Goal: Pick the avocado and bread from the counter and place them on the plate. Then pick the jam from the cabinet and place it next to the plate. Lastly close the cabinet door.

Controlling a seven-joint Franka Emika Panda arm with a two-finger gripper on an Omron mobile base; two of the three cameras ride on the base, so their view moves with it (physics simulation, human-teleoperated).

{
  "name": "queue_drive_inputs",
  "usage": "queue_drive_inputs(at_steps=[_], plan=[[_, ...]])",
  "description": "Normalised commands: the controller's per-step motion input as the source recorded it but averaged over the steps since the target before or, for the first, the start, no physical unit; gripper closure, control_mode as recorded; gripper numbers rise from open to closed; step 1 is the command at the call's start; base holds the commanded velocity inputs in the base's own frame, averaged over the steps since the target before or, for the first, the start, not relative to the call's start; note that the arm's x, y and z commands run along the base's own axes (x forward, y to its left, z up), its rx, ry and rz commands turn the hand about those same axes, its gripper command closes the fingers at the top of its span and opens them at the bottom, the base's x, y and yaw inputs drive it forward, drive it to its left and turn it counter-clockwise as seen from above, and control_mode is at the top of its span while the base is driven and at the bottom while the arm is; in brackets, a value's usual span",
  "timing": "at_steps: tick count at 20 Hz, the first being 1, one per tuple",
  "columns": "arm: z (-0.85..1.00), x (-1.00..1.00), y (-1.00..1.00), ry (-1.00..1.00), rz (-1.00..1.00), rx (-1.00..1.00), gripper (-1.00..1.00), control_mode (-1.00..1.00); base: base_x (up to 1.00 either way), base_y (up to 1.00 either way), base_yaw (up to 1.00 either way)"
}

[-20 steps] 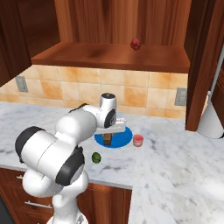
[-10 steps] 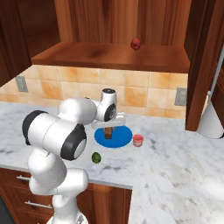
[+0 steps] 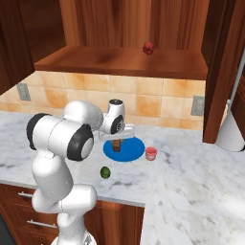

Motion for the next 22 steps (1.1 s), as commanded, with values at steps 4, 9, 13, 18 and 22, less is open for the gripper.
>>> queue_drive_inputs(at_steps=[4,9,13,18,22], plan=[[-0.26,0.05,-0.04,-0.02,0.13,0.0,1.0,-1.0,0.0,0.0,0.0],[-0.27,0.17,-0.01,-0.01,0.13,0.0,-1.0,-1.0,0.0,0.0,0.0],[-0.1,0.13,-0.15,-0.05,0.13,-0.03,-1.0,-1.0,0.0,0.0,0.0],[0.19,0.0,-0.33,-0.11,0.13,-0.05,-1.0,-1.0,0.0,0.0,0.0],[0.32,0.0,-0.34,-0.12,0.14,-0.06,-1.0,-1.0,0.0,0.0,0.0]])
